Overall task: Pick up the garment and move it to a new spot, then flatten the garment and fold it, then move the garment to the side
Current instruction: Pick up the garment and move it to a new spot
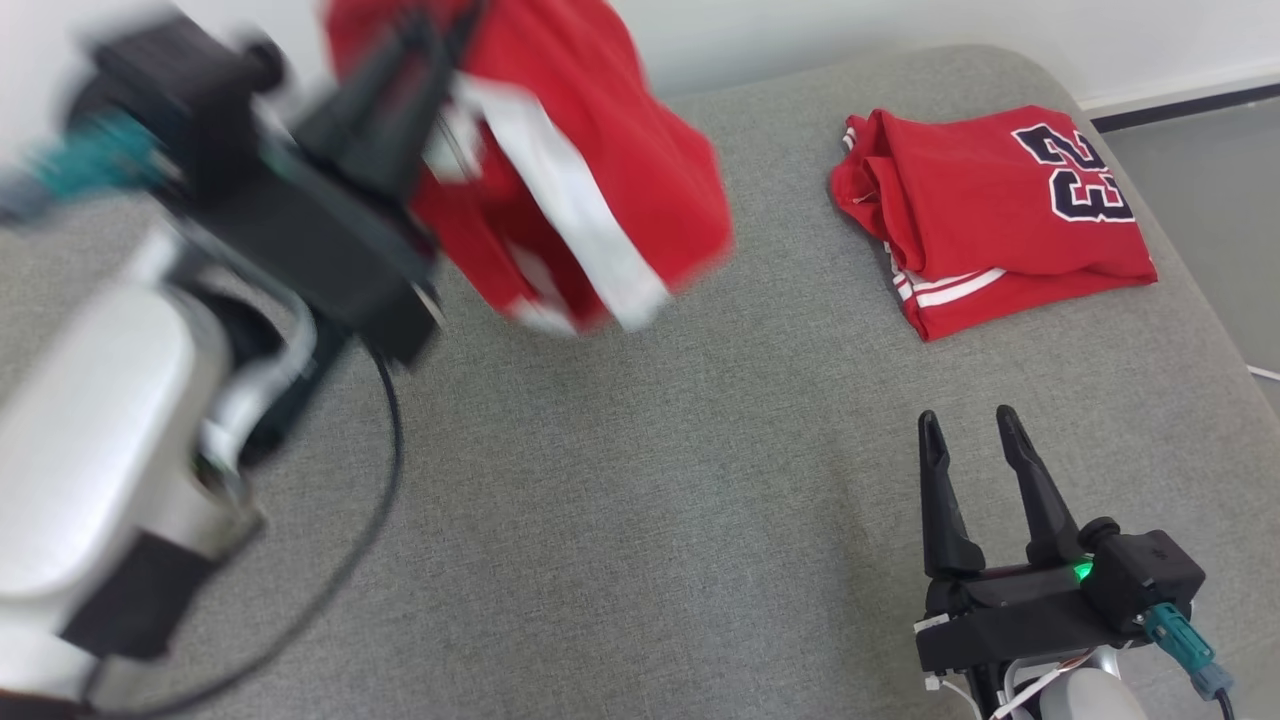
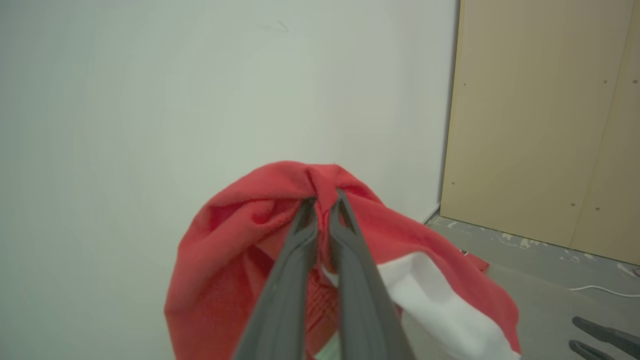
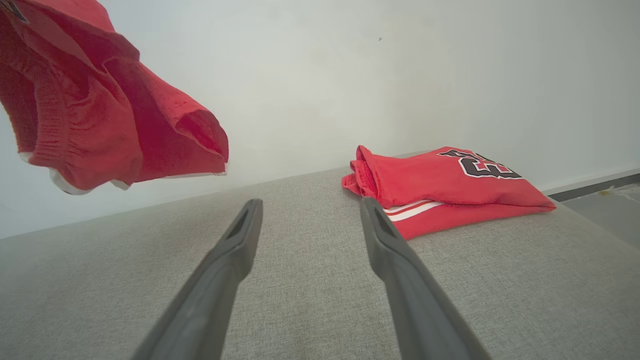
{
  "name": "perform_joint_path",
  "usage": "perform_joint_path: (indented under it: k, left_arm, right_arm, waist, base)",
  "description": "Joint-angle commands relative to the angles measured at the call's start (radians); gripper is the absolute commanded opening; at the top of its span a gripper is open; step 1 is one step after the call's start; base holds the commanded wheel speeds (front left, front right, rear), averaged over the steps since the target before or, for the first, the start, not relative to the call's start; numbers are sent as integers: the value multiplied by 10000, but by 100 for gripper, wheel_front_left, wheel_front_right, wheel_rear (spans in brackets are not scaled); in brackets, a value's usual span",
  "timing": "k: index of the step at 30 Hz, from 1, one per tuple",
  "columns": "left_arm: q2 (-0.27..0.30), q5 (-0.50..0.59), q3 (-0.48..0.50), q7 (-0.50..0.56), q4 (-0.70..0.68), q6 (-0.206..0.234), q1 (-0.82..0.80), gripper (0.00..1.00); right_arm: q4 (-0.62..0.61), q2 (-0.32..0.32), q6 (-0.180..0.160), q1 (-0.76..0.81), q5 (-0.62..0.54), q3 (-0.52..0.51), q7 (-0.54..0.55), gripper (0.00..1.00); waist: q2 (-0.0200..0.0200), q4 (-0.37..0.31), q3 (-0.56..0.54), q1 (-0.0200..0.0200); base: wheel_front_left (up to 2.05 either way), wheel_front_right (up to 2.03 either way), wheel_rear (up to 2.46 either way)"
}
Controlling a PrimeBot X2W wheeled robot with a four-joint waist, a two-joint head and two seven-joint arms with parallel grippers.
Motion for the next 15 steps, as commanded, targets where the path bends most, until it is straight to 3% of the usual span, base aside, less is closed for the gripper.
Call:
perform_joint_path:
  k: [1,8,15]
  left_arm:
    - [-121,-66,-137,-198,45,65,550,0]
    - [-303,-280,-628,-677,690,121,2226,0]
    - [-641,-588,-1090,-1243,2342,63,3813,0]
  right_arm:
    - [44,20,6,63,-33,52,-5,100]
    - [126,15,6,101,-89,122,-5,100]
    - [216,17,6,69,-147,255,-5,100]
  waist:
    - [1,35,-71,1]
    - [1,149,-209,1]
    - [1,207,-244,1]
  base:
    - [0,0,0]
    - [0,0,0]
    - [0,0,0]
